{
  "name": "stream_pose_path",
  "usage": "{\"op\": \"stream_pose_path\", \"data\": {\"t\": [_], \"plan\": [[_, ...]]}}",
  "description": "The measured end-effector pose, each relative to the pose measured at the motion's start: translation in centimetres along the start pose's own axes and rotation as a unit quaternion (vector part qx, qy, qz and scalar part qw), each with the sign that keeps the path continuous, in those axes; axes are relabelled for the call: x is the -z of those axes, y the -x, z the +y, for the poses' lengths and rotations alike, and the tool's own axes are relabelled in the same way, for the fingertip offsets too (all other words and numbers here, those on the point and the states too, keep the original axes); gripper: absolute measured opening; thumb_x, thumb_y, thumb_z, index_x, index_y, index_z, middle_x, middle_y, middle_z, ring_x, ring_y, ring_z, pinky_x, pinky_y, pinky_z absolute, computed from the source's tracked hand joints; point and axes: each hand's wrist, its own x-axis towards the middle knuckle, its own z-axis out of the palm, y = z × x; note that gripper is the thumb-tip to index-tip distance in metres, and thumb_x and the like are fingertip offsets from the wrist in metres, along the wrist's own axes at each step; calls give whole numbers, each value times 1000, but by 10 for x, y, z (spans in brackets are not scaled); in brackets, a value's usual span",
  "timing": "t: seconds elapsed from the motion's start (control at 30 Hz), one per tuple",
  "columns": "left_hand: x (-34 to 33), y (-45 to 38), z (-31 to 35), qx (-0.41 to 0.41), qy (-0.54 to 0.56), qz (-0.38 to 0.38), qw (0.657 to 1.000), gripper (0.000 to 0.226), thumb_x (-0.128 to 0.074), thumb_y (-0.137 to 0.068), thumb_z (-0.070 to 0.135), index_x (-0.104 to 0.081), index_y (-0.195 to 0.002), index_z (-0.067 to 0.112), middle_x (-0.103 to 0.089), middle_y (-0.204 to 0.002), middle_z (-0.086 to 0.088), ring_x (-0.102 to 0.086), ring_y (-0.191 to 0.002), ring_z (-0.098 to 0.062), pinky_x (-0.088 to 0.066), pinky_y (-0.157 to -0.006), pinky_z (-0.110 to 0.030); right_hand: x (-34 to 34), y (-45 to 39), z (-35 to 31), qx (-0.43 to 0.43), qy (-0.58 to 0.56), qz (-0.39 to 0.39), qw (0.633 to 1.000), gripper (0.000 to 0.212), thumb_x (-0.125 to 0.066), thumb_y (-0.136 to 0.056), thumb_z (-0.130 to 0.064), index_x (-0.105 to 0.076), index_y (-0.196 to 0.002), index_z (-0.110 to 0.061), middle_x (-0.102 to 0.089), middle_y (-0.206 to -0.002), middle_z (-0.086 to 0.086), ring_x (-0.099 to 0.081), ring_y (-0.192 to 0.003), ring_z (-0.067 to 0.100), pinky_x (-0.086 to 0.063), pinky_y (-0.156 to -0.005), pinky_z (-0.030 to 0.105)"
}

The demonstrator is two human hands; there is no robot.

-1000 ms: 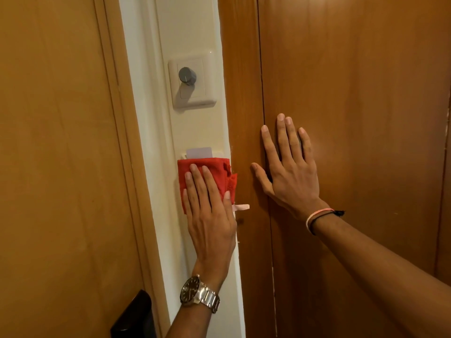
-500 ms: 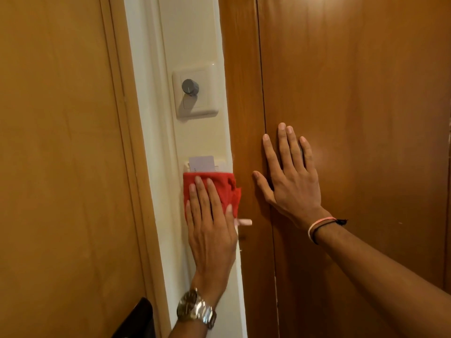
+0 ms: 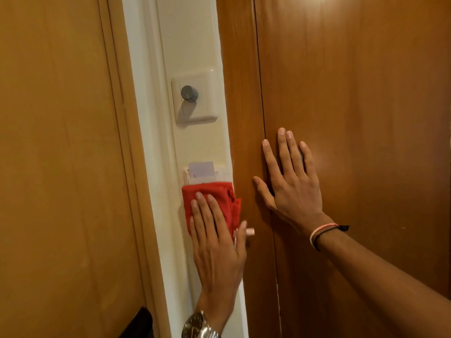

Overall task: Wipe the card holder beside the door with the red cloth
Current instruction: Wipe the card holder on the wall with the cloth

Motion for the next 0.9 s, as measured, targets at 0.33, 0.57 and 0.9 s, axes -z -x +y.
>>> {"op": "stream_pose_path", "data": {"t": [0.33,0.57,0.9], "plan": [[-4,-19,11,-20,-23,22,999,76,-38,-101,48,-9,-156,3,-13,-164,-20,-13,-153,-35,-26,-122,-50,1,-18,15,-4,16,16,1000,79,-29,-104,-62,-15,-166,-15,-13,-173,21,-12,-162,35,-16,-131,52],[-6,-19,13,-3,-10,12,1000,70,-33,-103,41,-6,-156,5,-8,-166,-18,-8,-154,-33,-22,-124,-47,-3,-14,11,-8,16,16,1000,80,-28,-104,-63,-14,-166,-15,-13,-173,21,-12,-162,35,-15,-131,52],[-5,-5,2,-18,-15,6,1000,69,-31,-103,41,-6,-157,6,-9,-166,-18,-11,-154,-33,-28,-122,-50,-4,-6,-3,-8,-5,6,1000,79,-29,-104,-62,-15,-166,-15,-12,-173,21,-11,-162,34,-16,-131,52]]}}
